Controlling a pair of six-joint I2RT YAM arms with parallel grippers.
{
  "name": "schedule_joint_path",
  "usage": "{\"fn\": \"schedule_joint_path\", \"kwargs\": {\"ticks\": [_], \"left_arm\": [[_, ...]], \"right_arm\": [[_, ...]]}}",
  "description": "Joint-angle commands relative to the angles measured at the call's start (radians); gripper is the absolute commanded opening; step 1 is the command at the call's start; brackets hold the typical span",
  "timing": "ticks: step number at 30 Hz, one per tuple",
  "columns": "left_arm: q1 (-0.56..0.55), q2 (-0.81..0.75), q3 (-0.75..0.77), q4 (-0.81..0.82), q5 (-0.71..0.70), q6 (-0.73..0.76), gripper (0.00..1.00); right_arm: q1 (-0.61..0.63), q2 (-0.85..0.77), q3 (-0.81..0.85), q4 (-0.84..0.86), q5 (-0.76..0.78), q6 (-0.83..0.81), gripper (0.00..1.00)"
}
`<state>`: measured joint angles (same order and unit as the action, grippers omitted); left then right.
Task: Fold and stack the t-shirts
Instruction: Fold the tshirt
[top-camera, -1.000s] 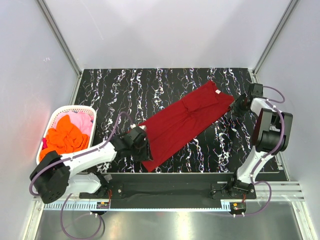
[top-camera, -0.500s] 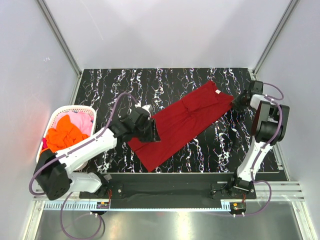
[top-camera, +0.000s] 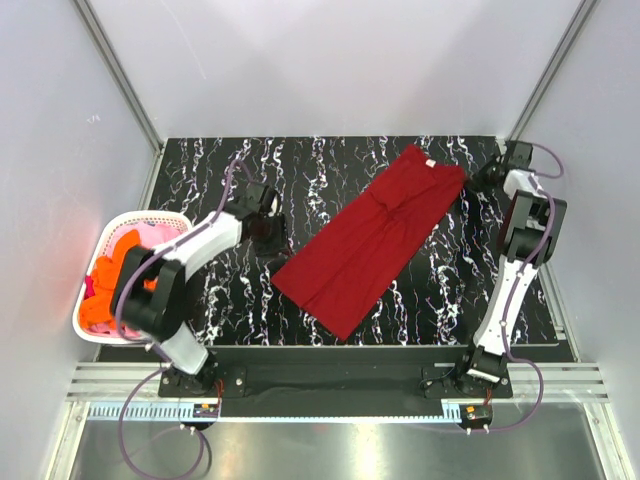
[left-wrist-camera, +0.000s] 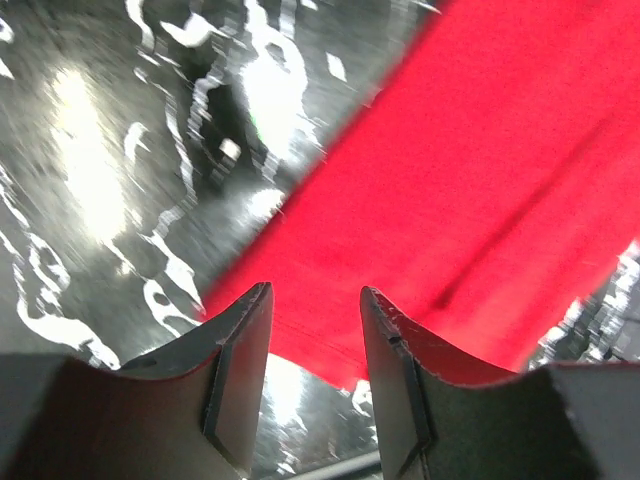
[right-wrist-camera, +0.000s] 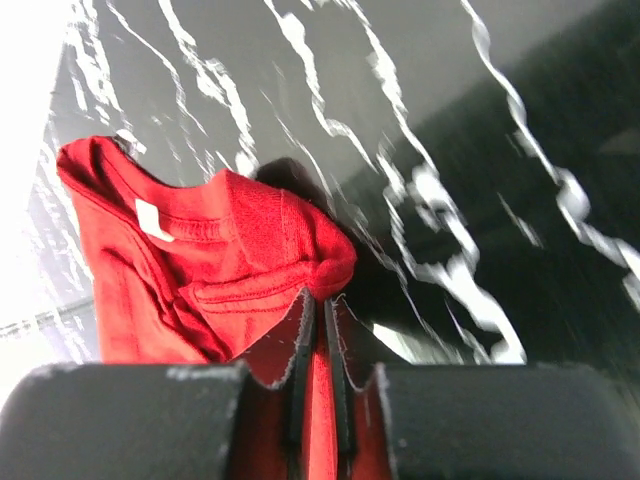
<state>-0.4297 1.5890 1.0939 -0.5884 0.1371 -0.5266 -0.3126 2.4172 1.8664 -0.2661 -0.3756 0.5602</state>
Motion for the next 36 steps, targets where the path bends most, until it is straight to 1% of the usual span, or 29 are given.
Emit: {"fn": "schedule_joint_path", "kwargs": {"ticks": [1, 4, 5, 6, 8, 9, 10, 12, 14, 15, 16, 18, 19, 20, 22, 26, 28, 32, 36], "left_arm": [[0.023, 0.095, 0.060, -0.014, 0.042, 0.094, 0.46], [0.026, 0.146, 0.051, -0.010, 0.053, 0.109, 0.48], [0.028, 0.158, 0.047, -0.008, 0.056, 0.112, 0.48], [0.026, 0.170, 0.043, -0.005, 0.062, 0.123, 0.48], [0.026, 0.201, 0.041, 0.002, 0.088, 0.131, 0.50], [0.026, 0.212, 0.041, 0.007, 0.088, 0.137, 0.51], [0.026, 0.227, 0.040, 0.010, 0.085, 0.140, 0.51], [0.026, 0.241, 0.035, 0.010, 0.079, 0.139, 0.51], [0.026, 0.244, 0.020, 0.019, 0.076, 0.131, 0.50], [0.026, 0.243, -0.001, 0.031, 0.075, 0.122, 0.47], [0.026, 0.236, -0.017, 0.041, 0.078, 0.116, 0.33], [0.025, 0.226, -0.064, 0.071, 0.093, 0.099, 0.20], [0.025, 0.214, -0.081, 0.082, 0.110, 0.093, 0.15], [0.023, 0.206, -0.098, 0.093, 0.114, 0.086, 0.07], [0.020, 0.166, -0.153, 0.117, 0.125, 0.066, 0.00], [0.008, 0.059, -0.282, 0.130, 0.110, 0.021, 0.00], [0.006, -0.021, -0.328, 0.130, 0.095, 0.005, 0.00], [0.003, -0.129, -0.440, 0.131, 0.093, -0.041, 0.00], [-0.021, -0.219, -0.496, 0.130, 0.076, -0.096, 0.00]], "right_arm": [[-0.003, 0.089, 0.169, -0.028, -0.092, -0.025, 0.13], [-0.003, 0.143, 0.296, -0.094, -0.134, -0.017, 0.25], [-0.003, 0.155, 0.312, -0.135, -0.135, -0.013, 0.32], [-0.003, 0.149, 0.313, -0.142, -0.132, -0.006, 0.36], [-0.003, 0.088, 0.246, -0.140, -0.100, 0.009, 0.40], [-0.003, 0.062, 0.216, -0.140, -0.068, 0.012, 0.45], [-0.003, 0.010, 0.156, -0.142, -0.059, 0.020, 0.47], [-0.003, -0.045, 0.093, -0.139, -0.049, 0.021, 0.50], [-0.003, -0.122, 0.004, -0.139, -0.057, 0.026, 0.52], [-0.003, -0.148, -0.028, -0.139, -0.068, 0.026, 0.53], [-0.003, -0.200, -0.092, -0.139, -0.074, 0.027, 0.53], [0.004, -0.253, -0.163, -0.131, -0.082, 0.027, 0.54], [0.007, -0.298, -0.227, -0.128, -0.080, 0.018, 0.54], [0.010, -0.320, -0.258, -0.125, -0.079, 0.012, 0.54], [0.020, -0.369, -0.338, -0.119, -0.066, -0.009, 0.53], [0.018, -0.406, -0.423, -0.076, -0.106, -0.029, 0.53], [0.029, -0.408, -0.455, -0.049, -0.123, -0.020, 0.52], [0.059, -0.392, -0.481, -0.021, -0.121, -0.025, 0.53], [0.084, -0.339, -0.460, 0.010, -0.137, -0.016, 0.53]]}}
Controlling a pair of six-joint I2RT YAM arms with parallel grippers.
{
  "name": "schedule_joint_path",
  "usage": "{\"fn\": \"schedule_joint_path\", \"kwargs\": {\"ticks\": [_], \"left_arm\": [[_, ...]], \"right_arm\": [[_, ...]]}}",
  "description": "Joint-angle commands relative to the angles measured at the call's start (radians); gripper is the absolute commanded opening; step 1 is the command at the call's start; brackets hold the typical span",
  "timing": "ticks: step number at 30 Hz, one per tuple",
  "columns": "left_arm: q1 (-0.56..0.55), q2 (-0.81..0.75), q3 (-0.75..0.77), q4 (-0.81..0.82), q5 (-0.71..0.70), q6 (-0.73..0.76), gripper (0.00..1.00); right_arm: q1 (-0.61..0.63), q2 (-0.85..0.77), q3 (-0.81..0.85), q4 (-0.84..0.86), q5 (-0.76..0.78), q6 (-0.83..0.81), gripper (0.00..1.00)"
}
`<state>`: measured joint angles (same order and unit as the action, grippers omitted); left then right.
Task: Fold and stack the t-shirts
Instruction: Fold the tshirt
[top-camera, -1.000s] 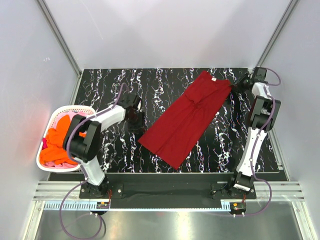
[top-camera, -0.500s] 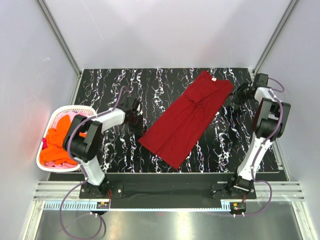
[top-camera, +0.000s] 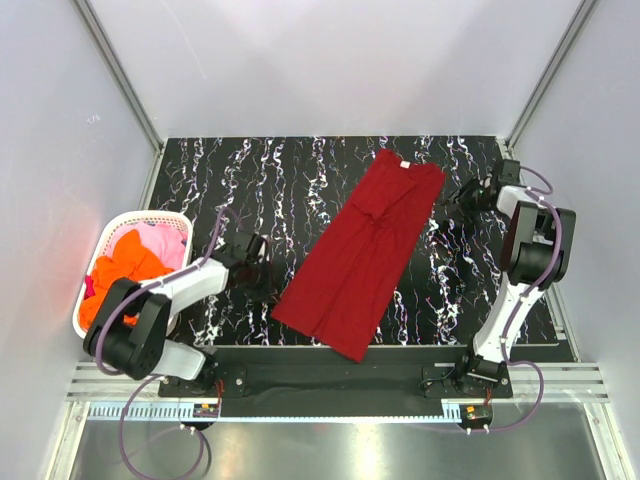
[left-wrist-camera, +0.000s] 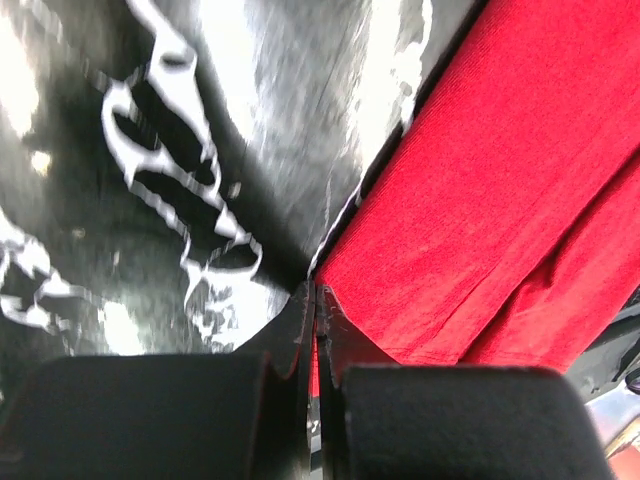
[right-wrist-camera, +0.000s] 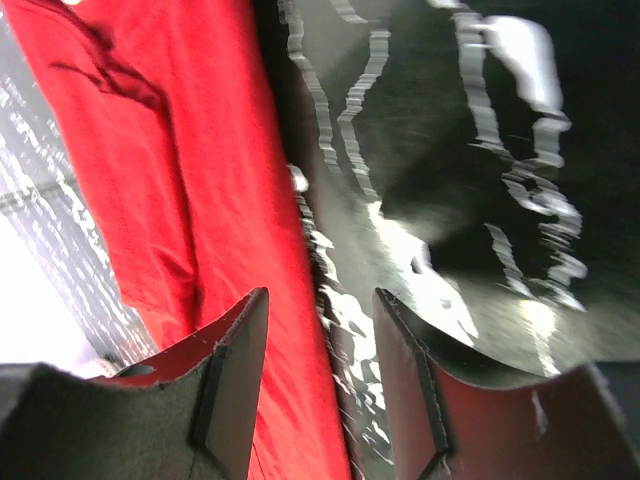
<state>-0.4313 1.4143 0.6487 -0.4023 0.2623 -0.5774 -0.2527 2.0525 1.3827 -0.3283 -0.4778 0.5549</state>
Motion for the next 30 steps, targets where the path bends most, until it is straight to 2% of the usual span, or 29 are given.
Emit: {"fn": "schedule_joint_path", "kwargs": {"ticks": [1, 7, 13, 15, 16, 17, 20, 25, 27, 29, 30], "left_arm": [[-0.027, -0.055, -0.057, -0.056, -0.055, -0.061, 0.00], [-0.044, -0.101, -0.075, -0.055, -0.074, -0.105, 0.00], [-0.044, -0.156, -0.072, -0.055, -0.069, -0.160, 0.18], [-0.046, -0.178, -0.058, -0.056, -0.063, -0.170, 0.27], [-0.046, -0.186, -0.049, -0.058, -0.060, -0.167, 0.29], [-0.046, -0.190, -0.020, -0.066, -0.054, -0.150, 0.32], [-0.046, -0.190, 0.046, -0.076, -0.031, -0.095, 0.37], [-0.046, -0.104, 0.138, -0.101, 0.015, -0.024, 0.42], [-0.044, -0.040, 0.166, -0.098, 0.025, -0.001, 0.42], [-0.046, 0.021, 0.187, -0.095, 0.046, 0.025, 0.42], [-0.044, 0.037, 0.193, -0.092, 0.049, 0.033, 0.42]], "right_arm": [[0.029, 0.043, 0.038, 0.074, -0.039, -0.010, 0.53], [0.041, 0.167, 0.176, 0.084, -0.061, 0.014, 0.53], [0.049, 0.261, 0.291, 0.084, -0.056, 0.043, 0.52], [0.052, 0.299, 0.338, 0.086, -0.058, 0.054, 0.40], [0.050, 0.311, 0.355, 0.084, -0.061, 0.057, 0.32], [0.052, 0.325, 0.372, 0.084, -0.061, 0.062, 0.18], [0.052, 0.383, 0.449, 0.086, -0.068, 0.083, 0.06], [0.050, 0.527, 0.668, 0.080, -0.111, 0.111, 0.04], [0.053, 0.607, 0.809, 0.066, -0.142, 0.128, 0.07], [0.056, 0.665, 0.930, -0.018, -0.140, 0.120, 0.09], [0.059, 0.725, 1.061, -0.056, -0.140, 0.114, 0.12]]}}
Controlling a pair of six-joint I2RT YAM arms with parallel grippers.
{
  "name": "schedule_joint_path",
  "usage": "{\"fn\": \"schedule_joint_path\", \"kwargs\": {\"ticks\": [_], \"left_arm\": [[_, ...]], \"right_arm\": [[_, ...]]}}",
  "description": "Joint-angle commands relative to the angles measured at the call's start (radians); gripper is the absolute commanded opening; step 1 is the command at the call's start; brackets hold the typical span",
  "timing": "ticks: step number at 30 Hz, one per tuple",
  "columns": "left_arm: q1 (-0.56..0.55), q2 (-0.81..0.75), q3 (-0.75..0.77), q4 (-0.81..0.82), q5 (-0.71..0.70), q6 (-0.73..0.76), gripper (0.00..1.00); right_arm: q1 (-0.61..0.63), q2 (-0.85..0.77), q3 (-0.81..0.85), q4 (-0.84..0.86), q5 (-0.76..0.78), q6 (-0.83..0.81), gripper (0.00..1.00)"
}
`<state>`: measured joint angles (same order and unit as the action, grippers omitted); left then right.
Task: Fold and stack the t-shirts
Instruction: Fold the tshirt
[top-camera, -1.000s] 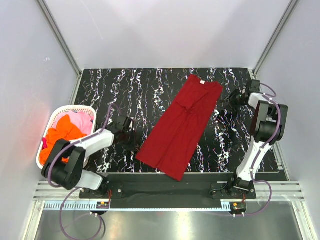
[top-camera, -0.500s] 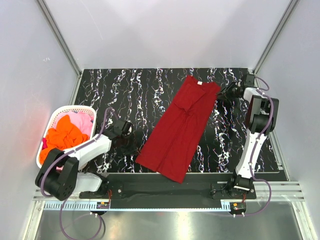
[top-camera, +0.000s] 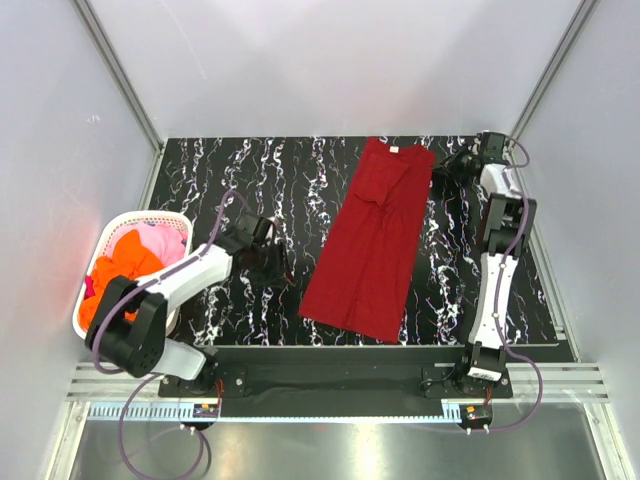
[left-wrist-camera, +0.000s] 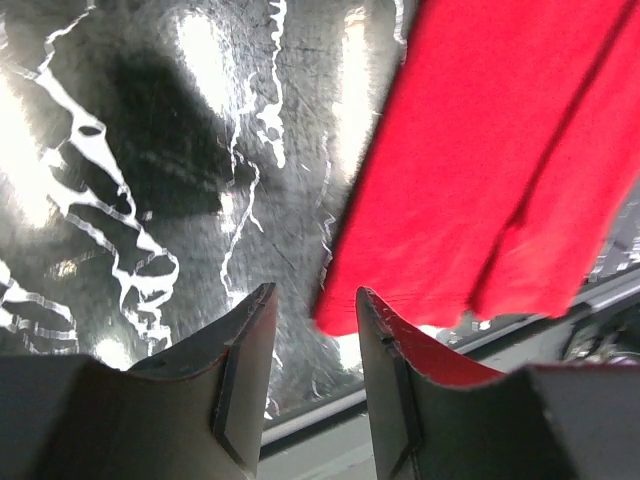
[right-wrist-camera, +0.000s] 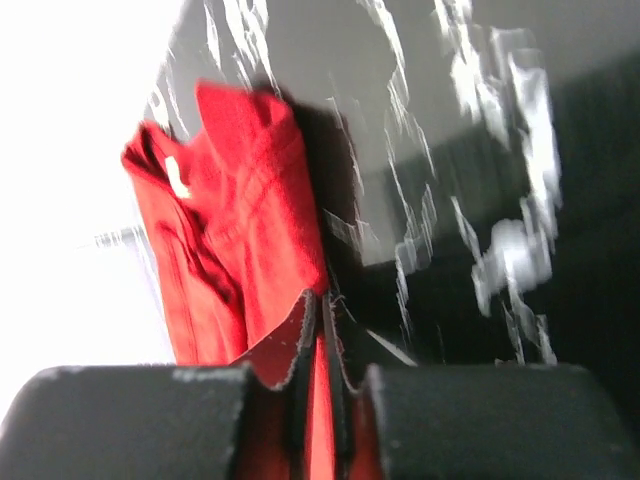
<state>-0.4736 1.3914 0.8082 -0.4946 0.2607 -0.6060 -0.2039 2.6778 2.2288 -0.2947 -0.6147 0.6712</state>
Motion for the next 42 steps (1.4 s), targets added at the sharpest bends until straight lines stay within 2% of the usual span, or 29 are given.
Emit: {"fn": "schedule_joint_path", "kwargs": {"ticks": [1, 4, 8, 11, 14, 16, 18, 19, 22, 23, 28, 34, 35, 37, 42], "left_arm": [[-0.002, 0.073, 0.039, 0.007, 0.063, 0.067, 0.43], [-0.003, 0.118, 0.037, 0.059, 0.107, 0.072, 0.43], [-0.014, 0.161, 0.003, 0.139, 0.173, 0.061, 0.44], [-0.031, 0.191, -0.030, 0.185, 0.207, 0.064, 0.45], [-0.045, 0.208, -0.073, 0.231, 0.227, 0.055, 0.45], [-0.057, 0.204, -0.105, 0.252, 0.207, 0.039, 0.36], [-0.066, 0.183, -0.135, 0.274, 0.201, 0.022, 0.22], [-0.075, 0.170, -0.167, 0.300, 0.201, 0.009, 0.10], [-0.117, 0.120, -0.225, 0.339, 0.181, -0.050, 0.00], [-0.131, 0.097, -0.237, 0.344, 0.172, -0.066, 0.00], [-0.259, 0.014, -0.363, 0.445, 0.112, -0.243, 0.00], [-0.370, -0.130, -0.471, 0.531, 0.028, -0.422, 0.01], [-0.379, -0.138, -0.472, 0.533, 0.023, -0.429, 0.02], [-0.392, -0.152, -0.466, 0.528, 0.008, -0.442, 0.06], [-0.401, -0.143, -0.435, 0.508, 0.006, -0.443, 0.10]], "right_arm": [[0.012, 0.123, 0.271, -0.151, -0.008, -0.005, 0.19], [0.012, 0.100, 0.283, -0.181, -0.010, -0.001, 0.33], [0.011, -0.064, 0.065, -0.179, 0.078, -0.059, 0.41], [0.008, -0.208, -0.162, -0.178, 0.101, -0.076, 0.45], [0.011, -0.364, -0.352, -0.175, 0.124, -0.085, 0.47], [0.015, -0.487, -0.449, -0.176, 0.145, -0.085, 0.47], [0.029, -0.608, -0.598, -0.178, 0.191, -0.084, 0.47], [0.037, -0.646, -0.645, -0.176, 0.207, -0.081, 0.47], [0.079, -0.762, -0.785, -0.178, 0.233, -0.084, 0.47], [0.096, -0.780, -0.826, -0.176, 0.237, -0.088, 0.46], [0.280, -0.829, -0.853, -0.176, 0.285, -0.091, 0.40], [0.460, -0.699, -0.687, -0.172, 0.337, -0.091, 0.29], [0.492, -0.675, -0.635, -0.170, 0.334, -0.088, 0.22], [0.521, -0.601, -0.583, -0.169, 0.336, -0.087, 0.16], [0.569, -0.449, -0.434, -0.170, 0.300, -0.084, 0.13]]}}
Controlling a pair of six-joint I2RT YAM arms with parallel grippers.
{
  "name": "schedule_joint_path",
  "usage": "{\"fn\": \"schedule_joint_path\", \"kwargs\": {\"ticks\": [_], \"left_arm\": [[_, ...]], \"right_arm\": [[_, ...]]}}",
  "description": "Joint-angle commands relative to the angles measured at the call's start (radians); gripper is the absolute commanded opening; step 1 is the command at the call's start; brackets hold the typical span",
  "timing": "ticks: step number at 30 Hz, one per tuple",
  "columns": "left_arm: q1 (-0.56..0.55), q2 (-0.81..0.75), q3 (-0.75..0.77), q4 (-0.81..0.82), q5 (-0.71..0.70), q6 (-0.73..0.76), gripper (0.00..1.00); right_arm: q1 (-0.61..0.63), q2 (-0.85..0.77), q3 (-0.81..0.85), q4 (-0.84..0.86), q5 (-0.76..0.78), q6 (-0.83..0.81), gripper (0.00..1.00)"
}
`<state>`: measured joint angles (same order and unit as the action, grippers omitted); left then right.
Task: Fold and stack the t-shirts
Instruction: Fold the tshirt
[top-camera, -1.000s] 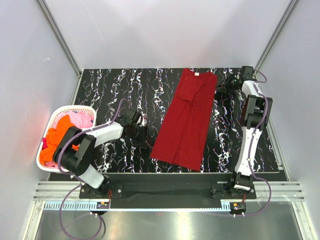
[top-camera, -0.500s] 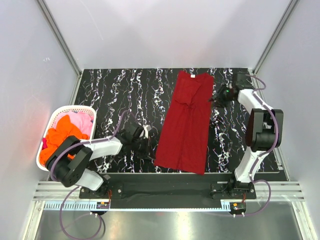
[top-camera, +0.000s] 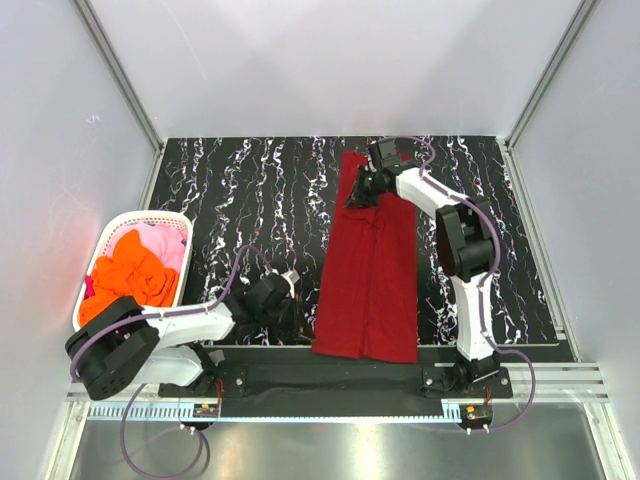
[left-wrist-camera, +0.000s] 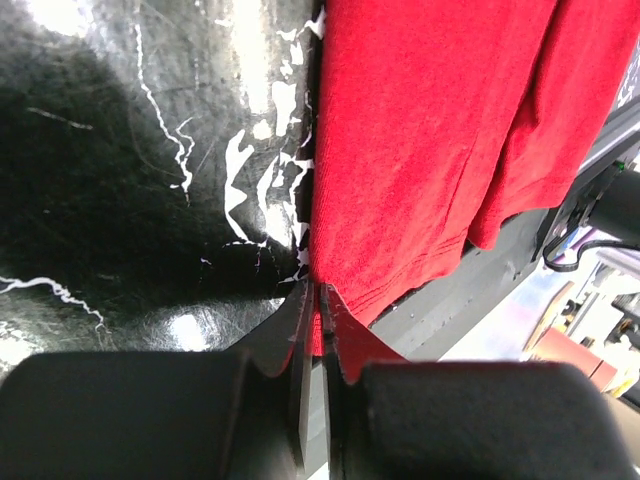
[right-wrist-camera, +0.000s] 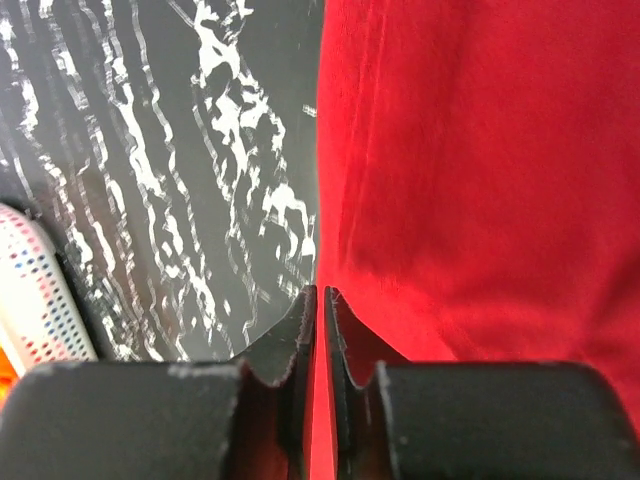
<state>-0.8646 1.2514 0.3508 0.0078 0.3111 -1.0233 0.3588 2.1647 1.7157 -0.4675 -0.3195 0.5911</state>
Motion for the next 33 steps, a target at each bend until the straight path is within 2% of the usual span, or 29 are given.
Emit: {"fn": "schedule_joint_path", "kwargs": {"ticks": [1, 8, 14, 19, 23, 28, 30, 32, 33], "left_arm": [[-0.011, 0.005, 0.027, 0.001, -0.046, -0.027, 0.10], [-0.039, 0.022, 0.050, 0.001, -0.069, -0.060, 0.05], [-0.077, 0.028, 0.076, 0.004, -0.101, -0.100, 0.03], [-0.086, 0.043, 0.105, -0.005, -0.151, -0.113, 0.07], [-0.086, 0.066, 0.146, -0.107, -0.191, -0.084, 0.09], [-0.086, 0.048, 0.183, -0.218, -0.256, -0.040, 0.10], [-0.086, 0.014, 0.201, -0.268, -0.291, -0.015, 0.16], [-0.088, -0.009, 0.218, -0.302, -0.308, 0.002, 0.25], [-0.086, -0.021, 0.241, -0.318, -0.308, 0.014, 0.26]], "right_arm": [[0.011, 0.082, 0.094, 0.003, 0.002, -0.002, 0.12], [0.014, 0.243, 0.217, 0.000, 0.025, -0.037, 0.11], [0.014, 0.319, 0.268, -0.007, 0.036, -0.056, 0.11], [0.012, 0.377, 0.378, -0.013, 0.016, -0.085, 0.11], [0.011, 0.411, 0.447, -0.042, 0.004, -0.117, 0.11], [0.008, 0.344, 0.395, -0.056, -0.012, -0.143, 0.13], [0.009, 0.264, 0.293, -0.054, -0.003, -0.152, 0.16], [0.009, 0.178, 0.250, -0.056, -0.003, -0.157, 0.20], [0.009, 0.150, 0.228, -0.056, 0.000, -0.158, 0.21]]}}
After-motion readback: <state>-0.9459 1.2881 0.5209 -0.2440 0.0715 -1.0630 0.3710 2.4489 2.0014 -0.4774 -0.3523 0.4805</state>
